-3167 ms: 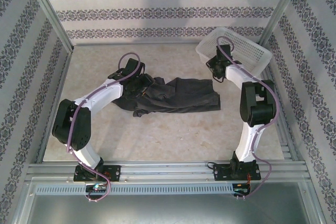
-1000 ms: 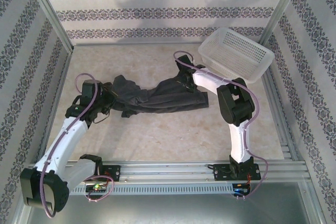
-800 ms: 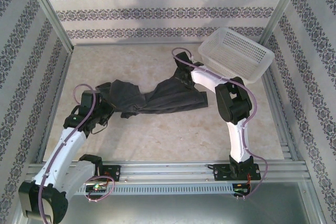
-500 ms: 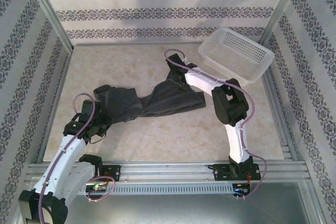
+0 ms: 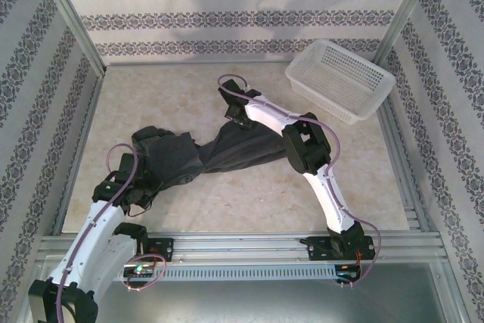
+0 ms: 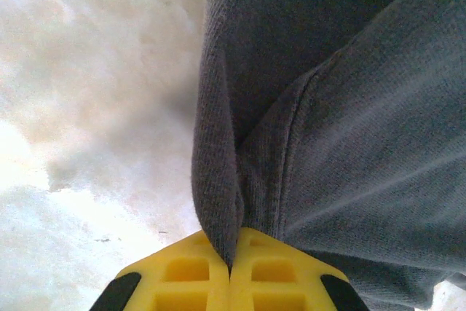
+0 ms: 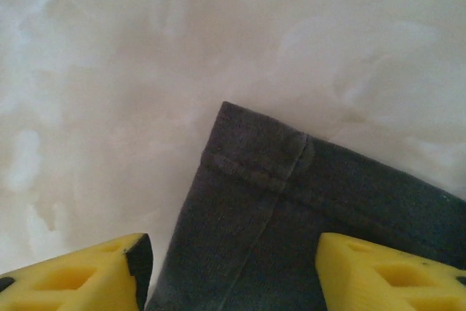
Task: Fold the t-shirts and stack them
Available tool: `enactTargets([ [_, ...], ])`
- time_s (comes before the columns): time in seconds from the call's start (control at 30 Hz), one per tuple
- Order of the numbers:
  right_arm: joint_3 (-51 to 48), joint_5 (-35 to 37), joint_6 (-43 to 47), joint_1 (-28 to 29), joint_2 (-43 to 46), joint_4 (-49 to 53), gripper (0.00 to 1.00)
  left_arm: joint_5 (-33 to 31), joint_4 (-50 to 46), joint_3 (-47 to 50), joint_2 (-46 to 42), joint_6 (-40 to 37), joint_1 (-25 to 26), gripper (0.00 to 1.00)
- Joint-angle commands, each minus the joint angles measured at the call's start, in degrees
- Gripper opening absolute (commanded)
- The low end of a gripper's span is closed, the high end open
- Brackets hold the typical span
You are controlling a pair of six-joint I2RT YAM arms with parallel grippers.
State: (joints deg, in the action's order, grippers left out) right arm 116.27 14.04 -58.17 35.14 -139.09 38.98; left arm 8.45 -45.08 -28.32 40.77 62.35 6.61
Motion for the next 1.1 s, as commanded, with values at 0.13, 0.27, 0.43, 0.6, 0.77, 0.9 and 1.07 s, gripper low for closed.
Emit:
enactTargets([
  [0.13,-1.7,-0.4,-1.2,-0.7,1.3,6.0,0.01,-3.8,-2.4,-3.6,-2.2,0.2,-0.8,0.0],
  [0.27,-5.7,1.3,3.4,-2.2,9.8,1.3,0.0,-3.6,3.5,-5.4,-0.7,1.0,-0.8,0.0],
  [0.43,-8.1,-0.9,9.8,-6.3,21.7,-6.2,0.0,-2.4,17.0,-10.8,6.0,3.0,-1.7,0.0],
  [0.6,-2.6,-7.4,13.5,-11.2,26.5,-8.9,0.0,2.0,27.9,-25.1,19.3,2.0,-6.6,0.0],
  [0.77,3.5,-11.9,14.8,-14.9,29.7,-12.6,0.0,7.1,34.5,-41.8,29.5,2.5,-12.4,0.0],
  [0.9,7.7,-14.1,15.1,-17.2,32.5,-14.4,0.0,9.7,39.4,-48.8,31.5,4.3,-14.6,0.0],
  [1.07,7.5,-15.2,15.8,-19.0,38.3,-18.6,0.0,9.7,46.1,-49.0,27.6,7.2,-16.5,0.0],
])
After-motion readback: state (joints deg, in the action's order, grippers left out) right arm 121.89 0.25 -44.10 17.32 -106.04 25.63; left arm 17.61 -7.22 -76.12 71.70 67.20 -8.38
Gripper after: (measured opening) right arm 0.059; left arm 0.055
